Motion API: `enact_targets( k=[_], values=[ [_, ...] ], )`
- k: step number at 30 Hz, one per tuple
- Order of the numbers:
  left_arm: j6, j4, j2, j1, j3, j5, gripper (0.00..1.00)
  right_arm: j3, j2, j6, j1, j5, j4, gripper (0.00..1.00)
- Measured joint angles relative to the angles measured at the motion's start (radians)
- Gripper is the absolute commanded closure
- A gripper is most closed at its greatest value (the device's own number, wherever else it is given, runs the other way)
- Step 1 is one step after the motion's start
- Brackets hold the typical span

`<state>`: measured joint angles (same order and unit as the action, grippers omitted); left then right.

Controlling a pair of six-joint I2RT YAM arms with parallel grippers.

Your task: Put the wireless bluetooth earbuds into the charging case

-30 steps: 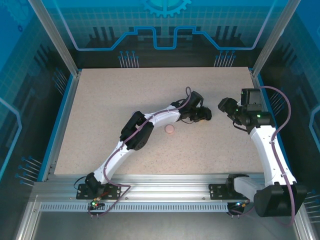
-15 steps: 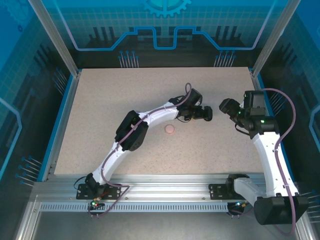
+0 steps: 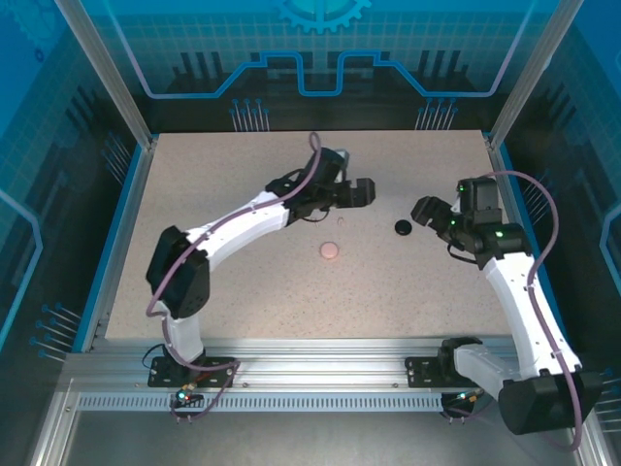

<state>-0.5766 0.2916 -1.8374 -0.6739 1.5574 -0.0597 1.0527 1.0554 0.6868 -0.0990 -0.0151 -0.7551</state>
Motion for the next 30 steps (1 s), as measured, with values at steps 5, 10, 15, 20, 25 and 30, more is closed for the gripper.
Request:
enact_targets(
  k=[5,10,15,20,25,30],
  values=[
    [-0.026,-0.107,0.122,0.113,-0.238,-0.023,0.01,0.0,0.089,-0.01,-0.146,-0.074,0.0,0.14],
    [-0.045,-0.164,0.23,0.222,-0.409,-0.023,0.01,0.016,0.205,0.0,-0.272,-0.151,-0.002,0.11],
    [-0.025,-0.171,0.333,0.26,-0.444,-0.061,0.01,0.105,0.359,0.034,-0.378,-0.222,-0.007,0.0],
    [-0.027,-0.225,0.428,0.301,-0.498,-0.076,0.01,0.218,0.516,0.059,-0.471,-0.258,-0.008,0.0],
    [-0.029,-0.276,0.486,0.35,-0.573,-0.076,0.01,0.383,0.707,0.085,-0.541,-0.273,-0.035,0.0],
    [-0.072,-0.298,0.525,0.389,-0.623,-0.076,0.01,0.52,0.871,0.102,-0.579,-0.268,-0.072,0.0]
  ],
)
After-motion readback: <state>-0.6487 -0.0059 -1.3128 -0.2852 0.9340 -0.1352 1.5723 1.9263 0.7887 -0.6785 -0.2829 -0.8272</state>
